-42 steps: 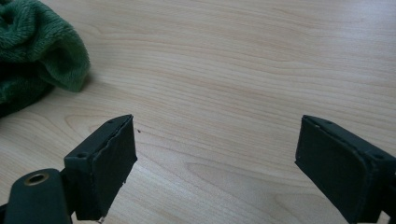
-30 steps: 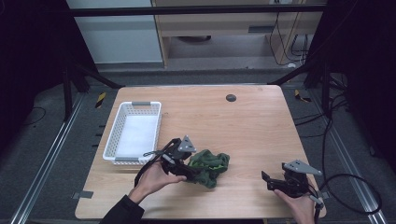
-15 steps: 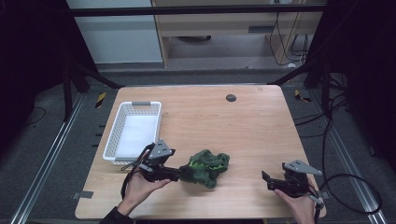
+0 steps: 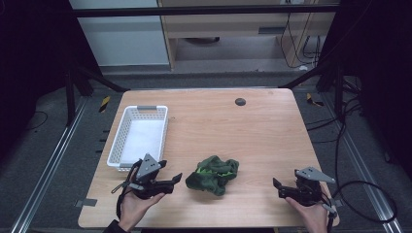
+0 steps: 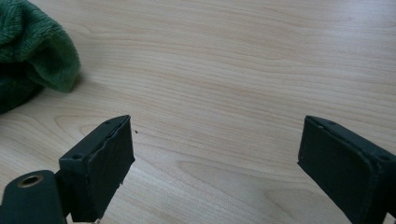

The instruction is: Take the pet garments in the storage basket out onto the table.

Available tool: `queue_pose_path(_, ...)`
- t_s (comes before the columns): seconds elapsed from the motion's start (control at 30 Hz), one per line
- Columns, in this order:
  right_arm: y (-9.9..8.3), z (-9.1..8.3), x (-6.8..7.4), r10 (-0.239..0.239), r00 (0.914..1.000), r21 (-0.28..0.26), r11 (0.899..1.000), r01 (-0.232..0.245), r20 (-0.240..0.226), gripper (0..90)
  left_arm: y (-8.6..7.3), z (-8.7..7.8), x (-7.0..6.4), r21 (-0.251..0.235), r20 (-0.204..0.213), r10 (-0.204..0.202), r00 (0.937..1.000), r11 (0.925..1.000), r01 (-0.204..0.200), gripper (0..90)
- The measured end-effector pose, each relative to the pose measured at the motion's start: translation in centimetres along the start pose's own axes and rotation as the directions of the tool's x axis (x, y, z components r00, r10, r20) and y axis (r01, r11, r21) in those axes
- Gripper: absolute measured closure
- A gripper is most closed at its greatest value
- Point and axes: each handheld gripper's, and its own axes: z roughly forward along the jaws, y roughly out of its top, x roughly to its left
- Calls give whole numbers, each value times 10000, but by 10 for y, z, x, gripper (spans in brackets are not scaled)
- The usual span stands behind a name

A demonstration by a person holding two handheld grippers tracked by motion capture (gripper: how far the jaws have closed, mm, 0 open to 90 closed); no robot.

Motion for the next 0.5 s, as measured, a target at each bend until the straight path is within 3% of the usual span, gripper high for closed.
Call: queue_pose_path(0.5,-3,0,-2,-101,9996,-26,9999,102,275,87,-47,-26,25,179,-727,-957,9928,9951,972,266)
